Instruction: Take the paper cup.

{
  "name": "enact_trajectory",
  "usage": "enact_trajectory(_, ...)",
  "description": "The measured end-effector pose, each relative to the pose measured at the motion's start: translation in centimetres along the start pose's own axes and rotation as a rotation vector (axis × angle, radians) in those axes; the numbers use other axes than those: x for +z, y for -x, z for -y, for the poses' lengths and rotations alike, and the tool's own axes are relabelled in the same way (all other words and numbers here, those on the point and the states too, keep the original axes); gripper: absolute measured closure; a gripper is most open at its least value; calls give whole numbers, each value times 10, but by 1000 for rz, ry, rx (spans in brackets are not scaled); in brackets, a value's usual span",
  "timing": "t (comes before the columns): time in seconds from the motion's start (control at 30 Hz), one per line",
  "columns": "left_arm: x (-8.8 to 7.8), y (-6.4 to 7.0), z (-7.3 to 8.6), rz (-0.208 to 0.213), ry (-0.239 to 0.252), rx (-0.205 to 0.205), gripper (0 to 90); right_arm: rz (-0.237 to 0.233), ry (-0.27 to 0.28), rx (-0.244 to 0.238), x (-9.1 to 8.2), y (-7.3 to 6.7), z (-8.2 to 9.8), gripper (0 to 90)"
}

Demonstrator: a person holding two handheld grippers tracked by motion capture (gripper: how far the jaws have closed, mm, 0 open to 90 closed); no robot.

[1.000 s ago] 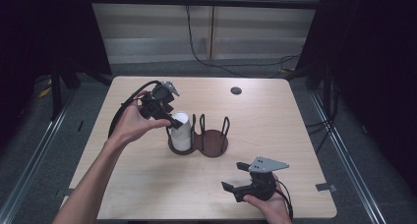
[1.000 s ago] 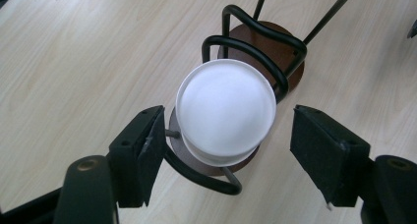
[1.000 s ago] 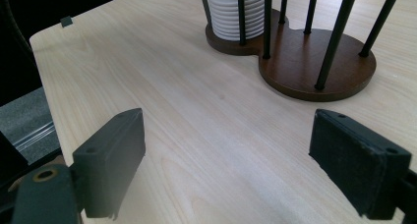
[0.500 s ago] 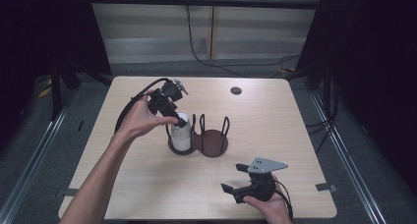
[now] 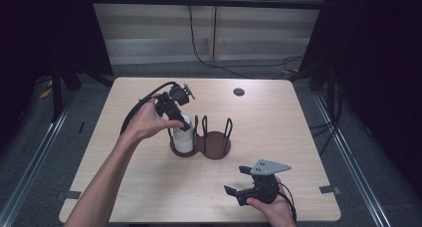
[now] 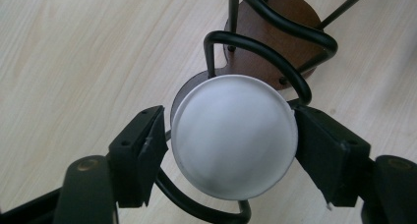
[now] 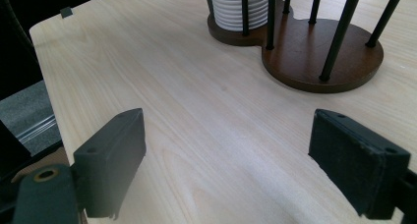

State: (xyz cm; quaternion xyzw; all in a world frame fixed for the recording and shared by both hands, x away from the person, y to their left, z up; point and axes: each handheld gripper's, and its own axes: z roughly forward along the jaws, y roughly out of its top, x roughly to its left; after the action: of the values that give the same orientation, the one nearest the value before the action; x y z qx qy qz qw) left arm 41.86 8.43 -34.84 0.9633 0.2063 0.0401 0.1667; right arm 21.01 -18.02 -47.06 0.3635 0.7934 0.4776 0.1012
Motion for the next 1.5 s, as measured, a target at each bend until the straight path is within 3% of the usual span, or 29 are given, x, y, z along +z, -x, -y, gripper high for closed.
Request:
enact_trajectory(0.33, 6, 0, -1, -2, -29, 4, 286, -2, 2, -2, 0, 0, 0, 138)
enact_trajectory(0.47, 7, 0, -1, 14, -28, -4, 336, 2, -6, -2, 1, 0, 0, 139)
enact_trajectory(0.7, 7, -1, -2, 22, -55, -3, 344, -1, -5, 1, 1, 0, 0, 140)
enact_trajectory(0.87, 6, -3, -1, 27, -55, -19, 351, -2, -8, 3, 1, 0, 1, 140)
enact_trajectory(1.2, 2, 2, -7, 21, -63, -4, 354, 1, -9, 4, 2, 0, 1, 141)
enact_trajectory(1.5, -7, 3, -9, 9, -41, 4, 354, 3, -11, 3, 2, 0, 1, 141)
